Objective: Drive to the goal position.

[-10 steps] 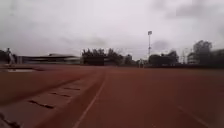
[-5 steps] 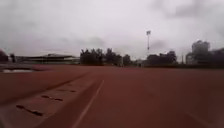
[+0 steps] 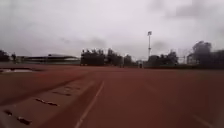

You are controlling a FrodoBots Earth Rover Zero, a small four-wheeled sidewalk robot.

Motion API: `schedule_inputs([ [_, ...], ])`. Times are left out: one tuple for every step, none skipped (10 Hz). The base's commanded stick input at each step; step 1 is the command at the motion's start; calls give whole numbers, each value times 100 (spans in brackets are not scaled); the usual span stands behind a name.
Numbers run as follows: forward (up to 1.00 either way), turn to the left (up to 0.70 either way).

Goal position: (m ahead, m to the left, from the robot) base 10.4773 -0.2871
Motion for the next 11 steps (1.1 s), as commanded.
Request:
schedule_inputs([
  [50, 0],
  [50, 0],
  [50, 0],
  [50, 0],
  [50, 0],
  [50, 0],
  [50, 0],
  [50, 0],
  [50, 0],
  [50, 0],
  [50, 0],
])
